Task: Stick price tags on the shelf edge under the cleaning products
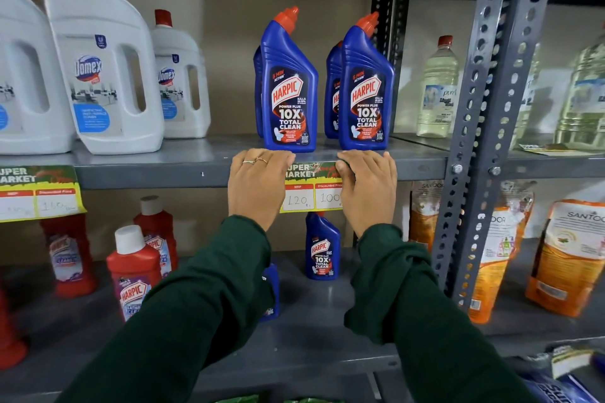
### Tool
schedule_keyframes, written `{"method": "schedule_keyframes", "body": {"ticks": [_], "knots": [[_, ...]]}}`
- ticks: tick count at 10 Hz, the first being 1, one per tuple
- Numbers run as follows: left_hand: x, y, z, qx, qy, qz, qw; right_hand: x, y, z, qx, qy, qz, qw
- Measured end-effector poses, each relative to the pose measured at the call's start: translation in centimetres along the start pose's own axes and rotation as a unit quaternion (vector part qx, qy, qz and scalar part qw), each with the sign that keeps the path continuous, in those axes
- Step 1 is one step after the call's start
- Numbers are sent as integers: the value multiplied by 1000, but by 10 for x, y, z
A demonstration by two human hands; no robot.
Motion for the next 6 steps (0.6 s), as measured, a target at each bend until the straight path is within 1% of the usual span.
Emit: {"method": "schedule_keyframes", "body": {"ticks": [2, 3, 4, 5, 6], "knots": [[-11, -3, -1, 13, -51, 18, 998, 0, -1, 0, 5, -12, 1, 1000], [-16, -9, -2, 36, -73, 24, 996, -6, 1, -3, 10, -46, -2, 999], [-18, -12, -4, 34, -96, 31, 994, -11, -1, -1, 30, -75, -31, 996], [-24, -9, -3, 22, -118, 60, 991, -27, -9, -5, 81, -87, -90, 989], [-27, -10, -1, 3, -104, 69, 992, -47, -18, 28, 48, -93, -105, 989]]}}
Point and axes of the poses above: each hand's wrist, its own z-axis away from the middle knuckle, its own x-axis out of the palm, y = z × x, the point moved 1 cm from there along -z, towards the middle knuckle, and after that the axes turned 6 degrees about y, right-handed, at the moved point
